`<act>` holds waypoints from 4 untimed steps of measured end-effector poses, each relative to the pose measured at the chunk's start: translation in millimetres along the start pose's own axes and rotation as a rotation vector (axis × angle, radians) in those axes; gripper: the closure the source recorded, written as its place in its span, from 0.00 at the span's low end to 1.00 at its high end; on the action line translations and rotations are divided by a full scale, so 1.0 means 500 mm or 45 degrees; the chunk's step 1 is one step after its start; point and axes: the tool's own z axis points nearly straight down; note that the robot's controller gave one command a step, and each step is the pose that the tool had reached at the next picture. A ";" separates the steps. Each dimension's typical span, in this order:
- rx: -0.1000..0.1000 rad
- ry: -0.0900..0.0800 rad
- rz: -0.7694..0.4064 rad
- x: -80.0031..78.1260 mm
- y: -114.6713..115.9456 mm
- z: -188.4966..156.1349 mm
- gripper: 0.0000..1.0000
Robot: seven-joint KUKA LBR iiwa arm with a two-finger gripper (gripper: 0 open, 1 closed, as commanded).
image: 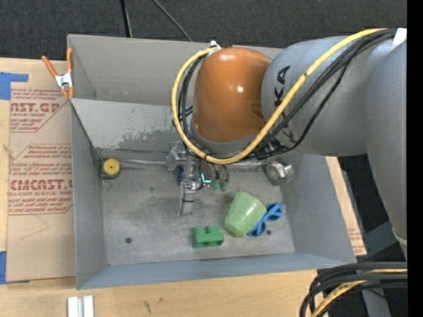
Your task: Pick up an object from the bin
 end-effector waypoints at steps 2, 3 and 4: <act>0.004 0.001 0.076 0.091 -0.151 0.246 0.00; -0.001 -0.006 0.074 0.088 -0.145 0.239 1.00; 0.000 -0.020 -0.142 0.047 -0.156 0.009 1.00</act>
Offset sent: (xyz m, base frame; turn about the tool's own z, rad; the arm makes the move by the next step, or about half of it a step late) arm -0.0521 -0.0302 -0.0414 0.1896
